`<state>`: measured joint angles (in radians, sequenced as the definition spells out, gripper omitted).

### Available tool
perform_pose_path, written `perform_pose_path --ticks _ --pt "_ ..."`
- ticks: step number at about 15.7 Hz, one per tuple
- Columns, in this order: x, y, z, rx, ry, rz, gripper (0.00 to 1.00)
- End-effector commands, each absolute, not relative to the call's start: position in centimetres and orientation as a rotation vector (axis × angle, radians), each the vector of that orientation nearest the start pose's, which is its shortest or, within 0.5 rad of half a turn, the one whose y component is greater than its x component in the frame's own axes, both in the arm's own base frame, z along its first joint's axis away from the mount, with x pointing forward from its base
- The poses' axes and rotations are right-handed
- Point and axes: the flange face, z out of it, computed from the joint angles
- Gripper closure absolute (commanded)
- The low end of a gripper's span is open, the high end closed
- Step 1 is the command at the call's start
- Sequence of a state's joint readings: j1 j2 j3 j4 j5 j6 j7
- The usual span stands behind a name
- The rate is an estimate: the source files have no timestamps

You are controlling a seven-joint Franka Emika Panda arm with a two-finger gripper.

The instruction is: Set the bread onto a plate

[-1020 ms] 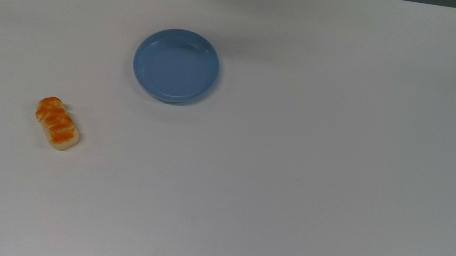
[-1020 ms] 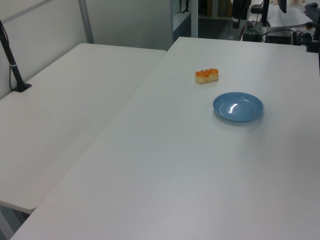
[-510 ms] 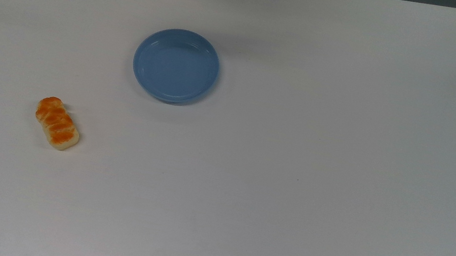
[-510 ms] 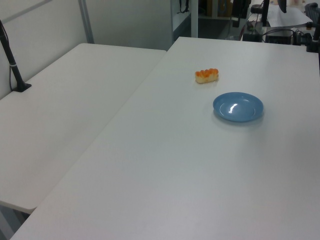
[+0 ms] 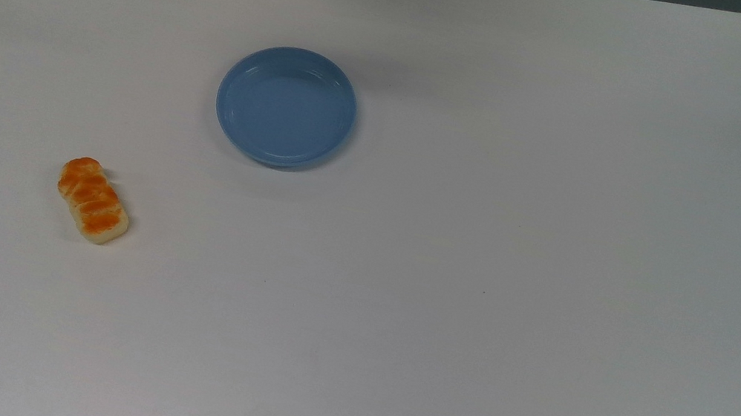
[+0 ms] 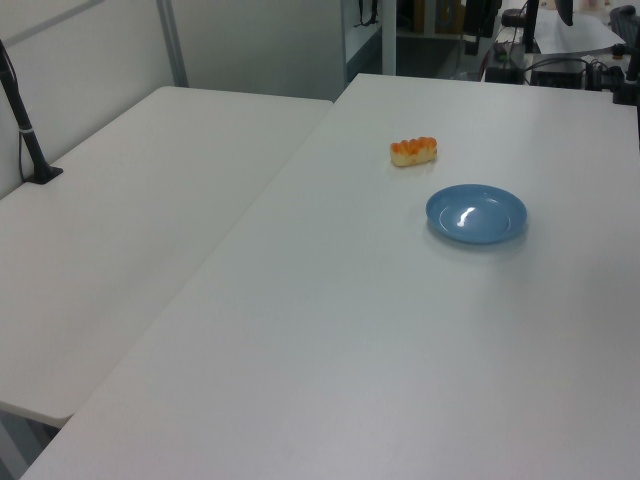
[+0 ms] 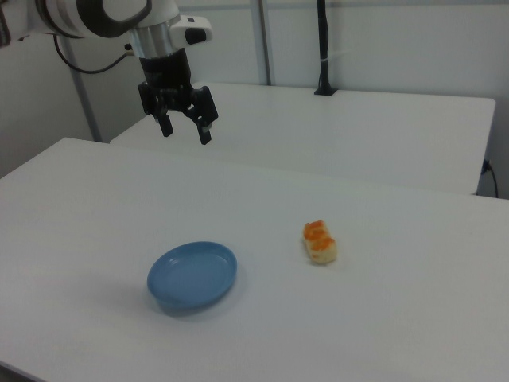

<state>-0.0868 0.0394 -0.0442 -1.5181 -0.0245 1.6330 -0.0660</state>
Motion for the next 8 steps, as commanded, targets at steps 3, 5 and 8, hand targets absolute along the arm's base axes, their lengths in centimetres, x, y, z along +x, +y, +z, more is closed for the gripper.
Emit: perform_pose_path --ticks 3,5,8 --pt "56.63 -7.13 63.41 -3.173 0.106 -0.115 0.00" --pt "56.68 -7.12 63.45 -3.172 0.106 -0.122 0.00" --pt "56.72 -7.12 63.37 -3.172 0.103 -0.120 0.00"
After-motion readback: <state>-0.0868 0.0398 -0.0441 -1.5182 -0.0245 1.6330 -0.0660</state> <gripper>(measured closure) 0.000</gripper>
